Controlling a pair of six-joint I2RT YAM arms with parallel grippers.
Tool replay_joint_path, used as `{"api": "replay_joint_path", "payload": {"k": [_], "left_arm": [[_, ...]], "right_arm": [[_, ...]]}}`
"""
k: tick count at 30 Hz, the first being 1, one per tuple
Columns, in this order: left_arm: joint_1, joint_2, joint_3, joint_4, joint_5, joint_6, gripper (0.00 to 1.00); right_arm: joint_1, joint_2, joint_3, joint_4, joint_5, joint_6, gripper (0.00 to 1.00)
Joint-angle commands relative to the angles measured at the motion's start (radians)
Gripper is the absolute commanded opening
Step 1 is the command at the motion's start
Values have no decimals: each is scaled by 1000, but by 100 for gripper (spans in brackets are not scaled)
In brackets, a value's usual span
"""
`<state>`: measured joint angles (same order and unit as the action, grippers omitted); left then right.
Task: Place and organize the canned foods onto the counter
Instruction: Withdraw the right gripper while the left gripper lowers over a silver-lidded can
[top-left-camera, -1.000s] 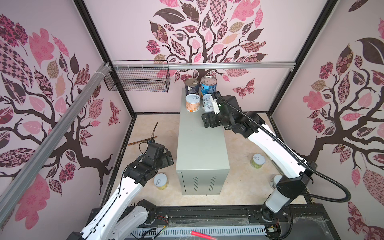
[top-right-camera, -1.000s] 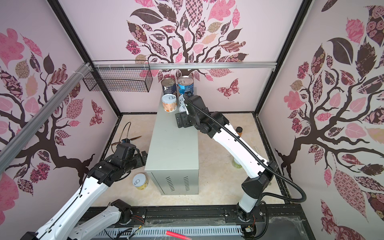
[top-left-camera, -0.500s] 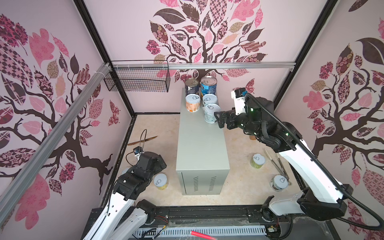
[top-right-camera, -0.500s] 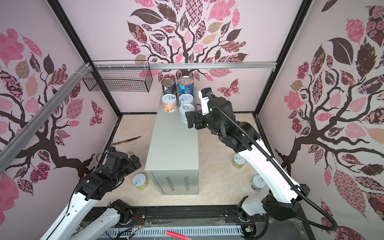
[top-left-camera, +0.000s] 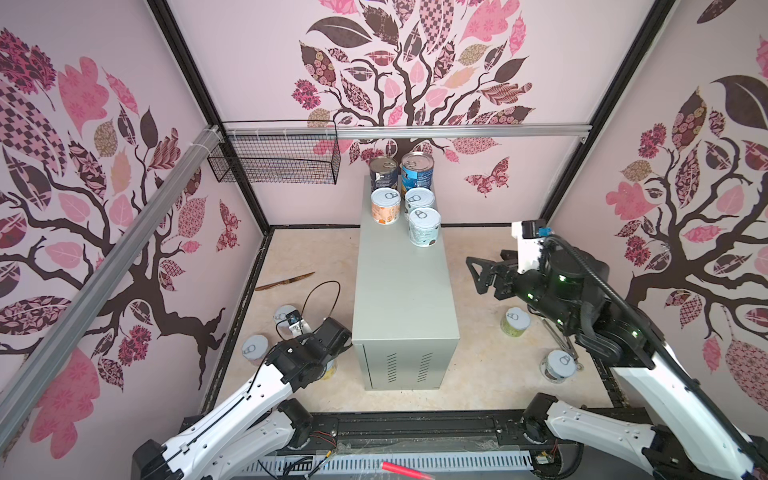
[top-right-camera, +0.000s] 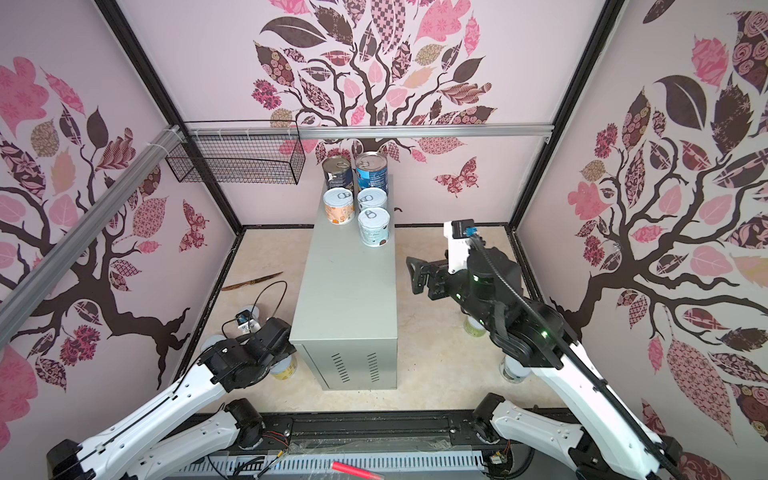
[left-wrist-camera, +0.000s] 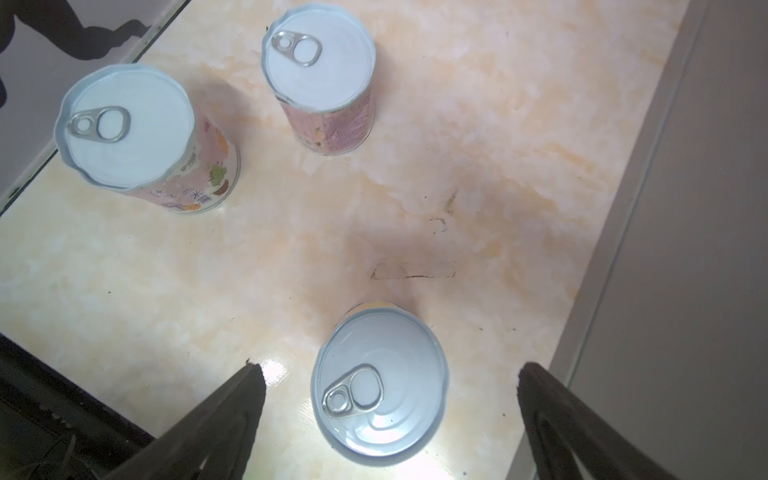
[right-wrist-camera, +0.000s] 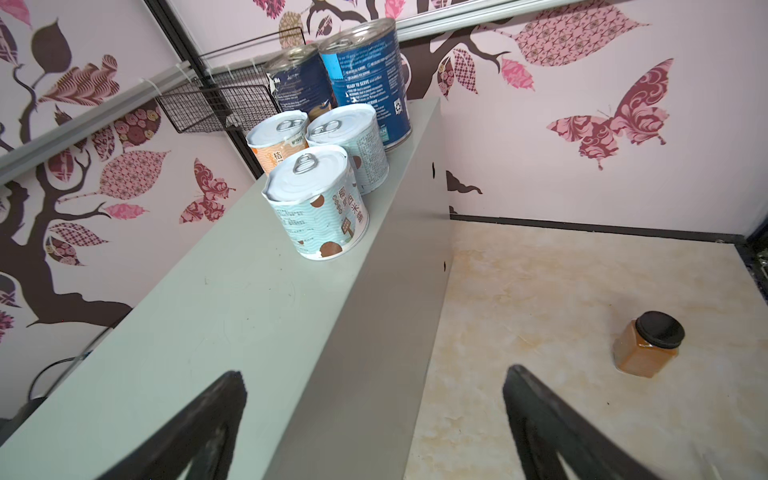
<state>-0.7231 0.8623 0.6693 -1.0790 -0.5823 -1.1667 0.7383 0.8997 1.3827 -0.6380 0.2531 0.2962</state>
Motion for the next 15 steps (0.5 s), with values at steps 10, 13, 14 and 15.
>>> {"api": "replay_joint_path", "payload": {"k": [10, 13, 14, 15], "left_arm": [[-189, 160, -65, 30, -102, -265, 98], [-221, 182, -87, 41, -111, -313, 98], [-225, 186, -96, 42, -110, -332, 98], [-225, 189, -105, 44, -104, -344, 98]], "right_arm": [[4, -123, -148, 16, 5, 49, 100], [3, -134, -182, 17, -6, 49, 100], [3, -136, -191, 16, -14, 49, 100], [4, -136, -196, 16, -19, 48, 100]]}}
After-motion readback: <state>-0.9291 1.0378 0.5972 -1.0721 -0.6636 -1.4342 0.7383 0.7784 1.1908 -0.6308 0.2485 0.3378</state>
